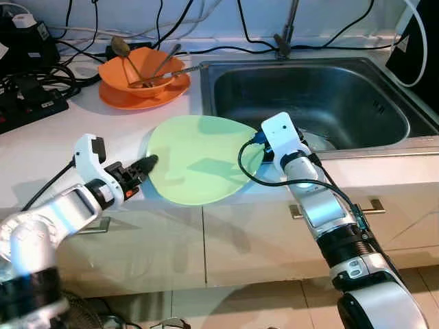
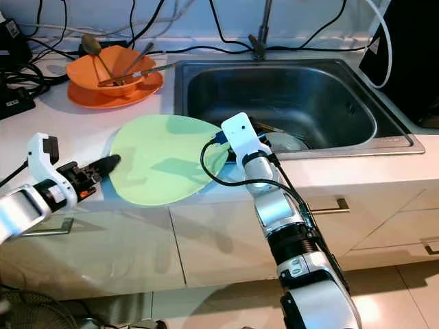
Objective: Kitchen organization
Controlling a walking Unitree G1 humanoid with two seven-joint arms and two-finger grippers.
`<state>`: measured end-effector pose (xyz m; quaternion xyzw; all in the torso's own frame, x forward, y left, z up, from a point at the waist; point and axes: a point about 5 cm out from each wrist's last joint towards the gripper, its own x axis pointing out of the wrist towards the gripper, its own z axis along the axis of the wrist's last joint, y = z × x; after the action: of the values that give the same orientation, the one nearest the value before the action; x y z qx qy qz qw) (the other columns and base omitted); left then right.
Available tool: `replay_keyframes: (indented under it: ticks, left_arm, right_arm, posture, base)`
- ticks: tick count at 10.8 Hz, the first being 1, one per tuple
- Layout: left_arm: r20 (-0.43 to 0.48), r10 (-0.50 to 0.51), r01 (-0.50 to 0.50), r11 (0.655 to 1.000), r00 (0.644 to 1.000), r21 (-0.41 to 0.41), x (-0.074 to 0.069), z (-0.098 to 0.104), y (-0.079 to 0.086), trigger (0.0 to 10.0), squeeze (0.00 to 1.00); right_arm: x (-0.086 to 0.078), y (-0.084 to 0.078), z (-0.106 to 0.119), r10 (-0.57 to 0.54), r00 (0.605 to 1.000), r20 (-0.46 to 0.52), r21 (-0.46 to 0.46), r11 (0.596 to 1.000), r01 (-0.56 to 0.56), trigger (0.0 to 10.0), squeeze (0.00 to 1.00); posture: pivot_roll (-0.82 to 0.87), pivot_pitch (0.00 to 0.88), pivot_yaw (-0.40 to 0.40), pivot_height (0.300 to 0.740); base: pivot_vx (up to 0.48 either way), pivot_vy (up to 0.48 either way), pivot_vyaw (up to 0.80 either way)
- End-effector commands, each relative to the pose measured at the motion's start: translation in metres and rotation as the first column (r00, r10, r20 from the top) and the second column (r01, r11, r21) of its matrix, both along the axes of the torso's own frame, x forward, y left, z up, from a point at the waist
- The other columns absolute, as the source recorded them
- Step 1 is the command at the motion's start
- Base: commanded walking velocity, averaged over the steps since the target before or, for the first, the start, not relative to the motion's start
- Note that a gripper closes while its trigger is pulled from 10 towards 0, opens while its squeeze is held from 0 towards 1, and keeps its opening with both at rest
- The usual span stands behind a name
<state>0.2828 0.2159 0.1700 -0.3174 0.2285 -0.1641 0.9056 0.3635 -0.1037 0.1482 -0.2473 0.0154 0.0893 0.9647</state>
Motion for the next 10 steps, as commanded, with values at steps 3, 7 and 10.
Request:
replay_keyframes:
  ticks: [3, 7, 10]
  left_arm:
    - [0.009, -0.142, 0.142, 0.988, 0.990, -0.059, 0.004, 0.005, -0.022, 10.0, 0.00]
    - [0.074, -0.121, 0.134, 0.968, 0.990, -0.212, 0.008, 0.010, -0.040, 10.0, 0.00]
    - [0.075, -0.125, 0.139, 0.965, 0.989, -0.223, 0.008, 0.008, -0.047, 0.0, 0.00]
  right_arm:
    - [-0.013, -0.007, -0.044, -0.035, 0.981, -0.191, -0.026, 0.999, 0.031, 10.0, 0.00]
    - [-0.015, -0.006, -0.047, -0.034, 0.980, -0.198, -0.025, 0.999, 0.030, 10.0, 0.00]
    - [-0.015, -0.002, -0.048, -0.024, 0.979, -0.200, -0.018, 1.000, 0.021, 10.0, 0.00]
  posture:
    - [0.12, 0.094, 0.059, 0.740]
    - [0.13, 0.086, 0.051, 0.740]
    - [0.12, 0.080, 0.052, 0.740]
  base:
    - [0.000, 0.000, 0.00]
    - [0.000, 0.000, 0.00]
    - [0.000, 0.000, 0.00]
